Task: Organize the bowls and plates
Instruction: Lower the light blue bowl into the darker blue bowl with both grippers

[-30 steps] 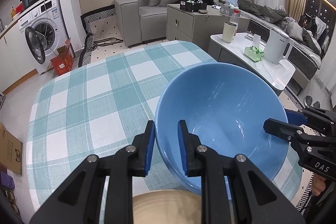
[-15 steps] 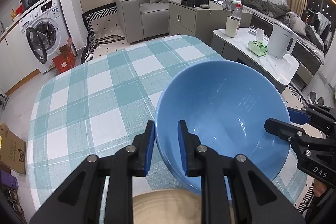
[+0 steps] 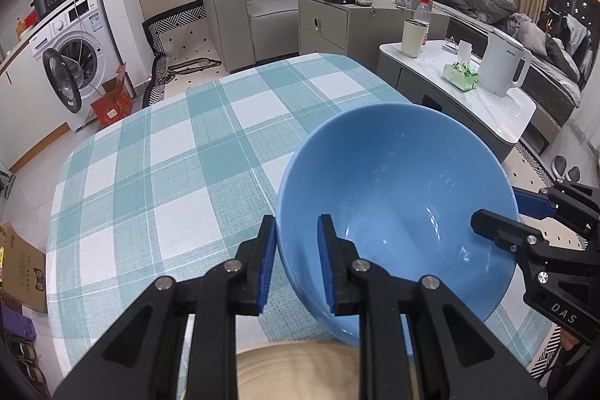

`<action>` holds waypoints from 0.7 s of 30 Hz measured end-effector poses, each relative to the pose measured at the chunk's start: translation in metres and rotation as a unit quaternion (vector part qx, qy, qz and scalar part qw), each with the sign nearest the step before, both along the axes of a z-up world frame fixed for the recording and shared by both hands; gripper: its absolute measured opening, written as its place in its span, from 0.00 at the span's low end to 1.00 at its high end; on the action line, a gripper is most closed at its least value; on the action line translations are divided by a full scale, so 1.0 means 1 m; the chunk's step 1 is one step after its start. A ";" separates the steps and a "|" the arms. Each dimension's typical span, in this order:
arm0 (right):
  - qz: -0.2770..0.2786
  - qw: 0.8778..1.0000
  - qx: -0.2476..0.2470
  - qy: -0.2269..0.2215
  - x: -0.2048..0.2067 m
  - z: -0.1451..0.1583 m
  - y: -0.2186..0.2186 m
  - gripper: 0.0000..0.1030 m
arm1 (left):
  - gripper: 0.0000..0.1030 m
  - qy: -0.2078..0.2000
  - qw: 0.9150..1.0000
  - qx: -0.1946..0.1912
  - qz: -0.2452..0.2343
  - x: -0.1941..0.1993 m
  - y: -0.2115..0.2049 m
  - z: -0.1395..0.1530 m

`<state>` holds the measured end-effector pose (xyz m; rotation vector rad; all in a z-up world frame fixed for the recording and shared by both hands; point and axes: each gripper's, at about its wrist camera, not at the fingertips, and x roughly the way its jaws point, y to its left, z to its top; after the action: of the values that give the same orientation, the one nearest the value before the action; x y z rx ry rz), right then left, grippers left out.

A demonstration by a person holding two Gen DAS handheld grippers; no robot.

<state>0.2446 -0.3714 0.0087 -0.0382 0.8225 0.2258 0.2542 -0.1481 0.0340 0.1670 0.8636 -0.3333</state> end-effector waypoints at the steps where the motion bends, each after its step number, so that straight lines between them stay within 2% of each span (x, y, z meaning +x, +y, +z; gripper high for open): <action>1: 0.000 1.000 -0.004 -0.001 0.000 0.000 0.000 0.31 | 0.19 0.001 1.000 0.001 0.000 0.000 -0.001 -0.001; 8: 0.000 1.000 -0.016 -0.004 -0.001 -0.001 0.001 0.31 | 0.21 0.000 1.000 0.002 -0.003 0.000 -0.001 -0.003; 12: 0.002 0.999 -0.040 -0.009 -0.002 -0.004 0.005 0.31 | 0.22 -0.004 1.000 0.001 -0.005 -0.002 0.001 0.000; 15: 0.003 0.999 -0.046 -0.012 -0.003 -0.005 0.006 0.33 | 0.22 -0.002 1.000 -0.003 -0.006 -0.003 0.004 0.000; 17: 0.004 0.999 -0.047 -0.012 -0.002 -0.006 0.006 0.38 | 0.23 0.000 1.000 -0.005 -0.007 -0.004 0.005 -0.001; 18: 0.007 0.999 -0.048 -0.011 -0.003 -0.007 0.006 0.39 | 0.24 0.001 1.000 -0.006 -0.007 -0.004 0.006 -0.001; 20: 0.014 0.999 -0.051 -0.011 -0.003 -0.008 0.007 0.46 | 0.37 0.001 1.000 -0.008 -0.004 -0.005 0.008 -0.001; 21: 0.016 0.999 -0.050 -0.012 -0.004 -0.008 0.006 0.48 | 0.47 -0.001 1.000 -0.010 -0.002 -0.005 0.009 0.000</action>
<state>0.2409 -0.3650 0.0004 -0.1474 0.8094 0.2135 0.2492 -0.1386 0.0345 0.1518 0.8570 -0.3455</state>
